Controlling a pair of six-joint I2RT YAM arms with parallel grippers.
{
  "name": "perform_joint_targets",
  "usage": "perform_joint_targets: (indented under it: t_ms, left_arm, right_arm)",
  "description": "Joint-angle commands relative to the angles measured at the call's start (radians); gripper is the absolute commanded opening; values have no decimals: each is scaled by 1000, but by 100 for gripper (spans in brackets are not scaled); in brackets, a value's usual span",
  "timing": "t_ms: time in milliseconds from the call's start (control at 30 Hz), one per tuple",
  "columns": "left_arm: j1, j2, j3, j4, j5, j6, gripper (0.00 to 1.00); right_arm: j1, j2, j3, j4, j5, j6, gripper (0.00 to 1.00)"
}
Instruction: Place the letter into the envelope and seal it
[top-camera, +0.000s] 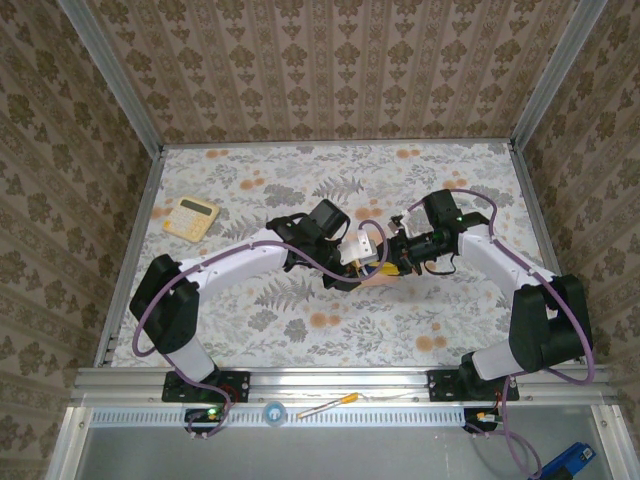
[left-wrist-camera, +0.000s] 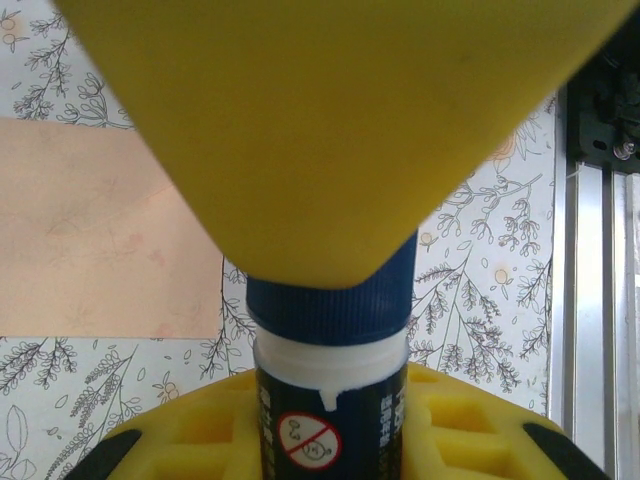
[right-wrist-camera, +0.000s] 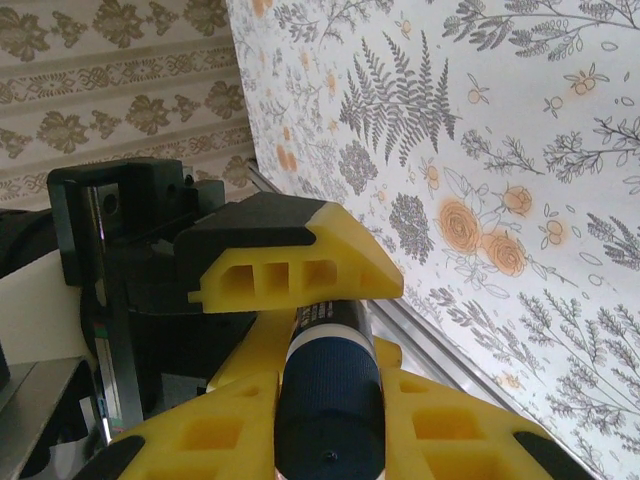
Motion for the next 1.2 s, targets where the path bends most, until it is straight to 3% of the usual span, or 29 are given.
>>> perform_joint_targets:
  t_ms: [0, 367, 733, 1167]
  left_arm:
    - [-7, -29, 21, 122, 37, -27, 0]
    - [-9, -33, 4, 205, 24, -61, 0]
    - [-10, -82, -88, 428, -41, -151, 0]
    - [-8, -74, -65, 408, -30, -120, 0]
  right_arm:
    - [49, 16, -24, 23, -25, 41, 24]
    - [126, 42, -50, 164, -17, 142, 22]
    - [163, 26, -98, 306, -16, 250, 21]
    - [223, 35, -102, 374, -14, 303, 21]
